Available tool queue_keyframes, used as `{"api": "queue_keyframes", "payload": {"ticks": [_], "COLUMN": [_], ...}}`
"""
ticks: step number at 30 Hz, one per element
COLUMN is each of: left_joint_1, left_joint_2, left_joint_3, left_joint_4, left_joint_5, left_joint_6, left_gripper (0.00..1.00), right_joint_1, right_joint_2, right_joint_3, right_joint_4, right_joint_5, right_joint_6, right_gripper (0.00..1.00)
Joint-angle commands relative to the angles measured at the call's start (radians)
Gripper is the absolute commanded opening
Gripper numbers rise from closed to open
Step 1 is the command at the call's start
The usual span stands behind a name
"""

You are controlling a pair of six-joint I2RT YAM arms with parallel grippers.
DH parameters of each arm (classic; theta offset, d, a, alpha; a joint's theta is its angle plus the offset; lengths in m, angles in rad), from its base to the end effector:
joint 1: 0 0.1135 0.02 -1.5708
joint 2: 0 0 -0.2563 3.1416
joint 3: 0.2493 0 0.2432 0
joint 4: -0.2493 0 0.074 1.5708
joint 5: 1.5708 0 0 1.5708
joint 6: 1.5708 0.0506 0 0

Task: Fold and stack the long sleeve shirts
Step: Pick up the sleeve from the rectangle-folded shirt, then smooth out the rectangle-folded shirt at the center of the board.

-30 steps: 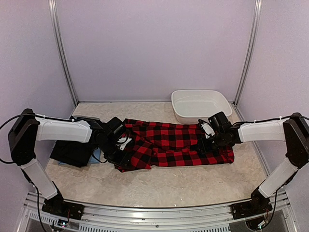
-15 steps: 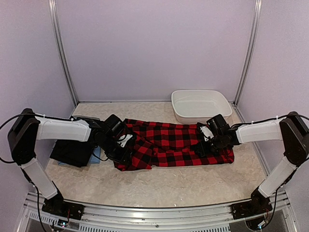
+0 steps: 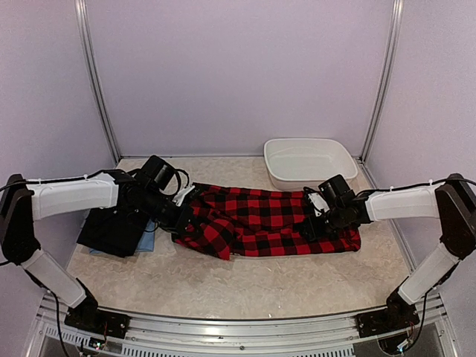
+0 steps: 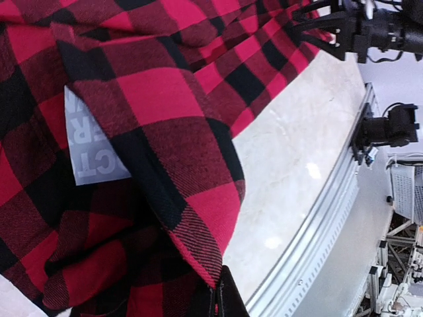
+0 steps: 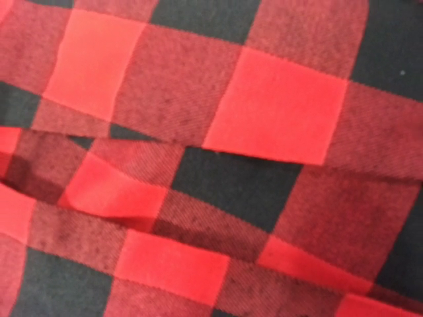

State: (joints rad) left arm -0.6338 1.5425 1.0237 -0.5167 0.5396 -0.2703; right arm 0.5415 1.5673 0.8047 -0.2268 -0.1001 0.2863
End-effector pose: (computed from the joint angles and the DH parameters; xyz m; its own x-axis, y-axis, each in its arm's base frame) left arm 0.2320 -0.2028 0.2040 -0.8600 0.3477 -0.3736 0.5081 0.6526 -0.5621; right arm 0.2538 0.1586 0.1465 -0.8451 -0.1804 -0.5033 -0.3348 0.9125 0.2352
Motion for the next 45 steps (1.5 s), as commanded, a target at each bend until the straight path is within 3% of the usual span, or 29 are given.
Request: {"api": "queue_keyframes", "payload": {"ticks": [1, 13, 17, 21, 25, 28, 37, 45], "left_joint_1": [0.024, 0.069, 0.075, 0.096, 0.134, 0.152, 0.185, 0.201], "left_joint_2": [-0.053, -0.06, -0.038, 0.0, 0.03, 0.058, 0.139, 0.2], "left_joint_3": [0.065, 0.093, 0.05, 0.033, 0.047, 0.116, 0.351, 0.403], "left_joint_4": [-0.041, 0.166, 0.36, 0.568, 0.725, 0.707, 0.431, 0.374], "left_joint_5": [0.143, 0.315, 0.343, 0.348, 0.367, 0.395, 0.42, 0.44], "left_joint_6": [0.002, -0.195, -0.348, -0.491, -0.634, -0.631, -0.472, -0.423], "left_gripper": [0.0, 0.0, 0.0, 0.0, 0.0, 0.0, 0.0, 0.0], "right_joint_1": [0.01, 0.015, 0.03, 0.044, 0.047, 0.048, 0.048, 0.047], "right_joint_2": [-0.043, -0.084, -0.155, -0.25, -0.294, -0.296, -0.269, -0.233], "right_joint_3": [0.009, 0.008, -0.01, -0.035, -0.029, -0.029, -0.034, -0.015], "right_joint_4": [-0.02, 0.004, 0.085, 0.185, 0.208, 0.21, 0.225, 0.225], "right_joint_5": [0.017, -0.058, -0.144, -0.209, -0.23, -0.228, -0.246, -0.247], "right_joint_6": [0.006, 0.011, 0.004, -0.015, -0.028, -0.027, -0.022, -0.026], "right_gripper": [0.5, 0.5, 0.54, 0.66, 0.69, 0.68, 0.68, 0.68]}}
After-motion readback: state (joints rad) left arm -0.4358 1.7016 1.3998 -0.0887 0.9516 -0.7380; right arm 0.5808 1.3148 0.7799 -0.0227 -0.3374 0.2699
